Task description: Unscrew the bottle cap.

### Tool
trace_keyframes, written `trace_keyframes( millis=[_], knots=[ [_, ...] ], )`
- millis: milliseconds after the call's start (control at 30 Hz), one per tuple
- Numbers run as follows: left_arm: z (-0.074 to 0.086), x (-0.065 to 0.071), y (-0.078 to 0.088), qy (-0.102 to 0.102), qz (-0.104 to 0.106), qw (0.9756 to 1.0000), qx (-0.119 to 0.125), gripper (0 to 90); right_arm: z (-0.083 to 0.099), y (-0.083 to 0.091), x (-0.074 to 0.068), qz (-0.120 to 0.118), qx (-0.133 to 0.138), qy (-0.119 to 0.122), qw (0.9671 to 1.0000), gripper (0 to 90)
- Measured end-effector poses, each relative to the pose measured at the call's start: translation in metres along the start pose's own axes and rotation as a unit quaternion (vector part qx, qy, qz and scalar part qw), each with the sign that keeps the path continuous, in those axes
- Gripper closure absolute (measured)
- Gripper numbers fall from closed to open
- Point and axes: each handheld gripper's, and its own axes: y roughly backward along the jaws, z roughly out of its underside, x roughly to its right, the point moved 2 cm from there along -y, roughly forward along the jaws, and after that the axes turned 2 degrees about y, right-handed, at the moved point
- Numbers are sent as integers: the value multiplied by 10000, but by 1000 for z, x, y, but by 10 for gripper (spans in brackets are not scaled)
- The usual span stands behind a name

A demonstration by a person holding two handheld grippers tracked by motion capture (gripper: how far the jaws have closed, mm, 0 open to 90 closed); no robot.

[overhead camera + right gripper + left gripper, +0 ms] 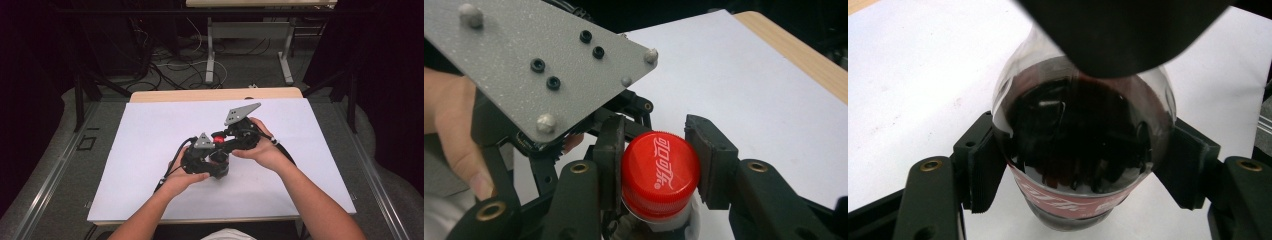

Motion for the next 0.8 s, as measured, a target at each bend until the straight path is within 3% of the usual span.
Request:
trace_keyframes(
  millis=[167, 233, 333, 400, 500, 600, 700, 800],
  knots=[
    [-1, 1, 1, -38, 26, 10000, 14, 301, -1, 2, 2, -153, -31, 264, 9995, 609],
    [0, 0, 1, -11, 1, 10000, 4, 301, -1, 2, 1, -126, -74, 216, 9997, 604],
    [0, -2, 1, 18, -18, 10000, -14, 300, 0, 0, -1, 67, -36, 119, 9999, 469],
    [0, -4, 2, 22, 9, 9999, -102, 301, 0, 0, -1, 293, -33, 143, 9995, 445],
    [1, -7, 1, 139, -111, 9998, 34, 300, 1, 3, -3, 537, -17, 23, 9986, 439],
    [1, -9, 3, 117, -157, 9998, -36, 300, 3, 5, -9, 731, 18, -159, 9972, 448],
    [1, -9, 1, 97, -178, 9998, -12, 301, 2, 3, -16, 690, 83, -106, 9975, 487],
    [1, -6, 1, 63, -138, 9999, -64, 301, 1, 1, -19, 816, -13, -67, 9966, 510]
  ],
)
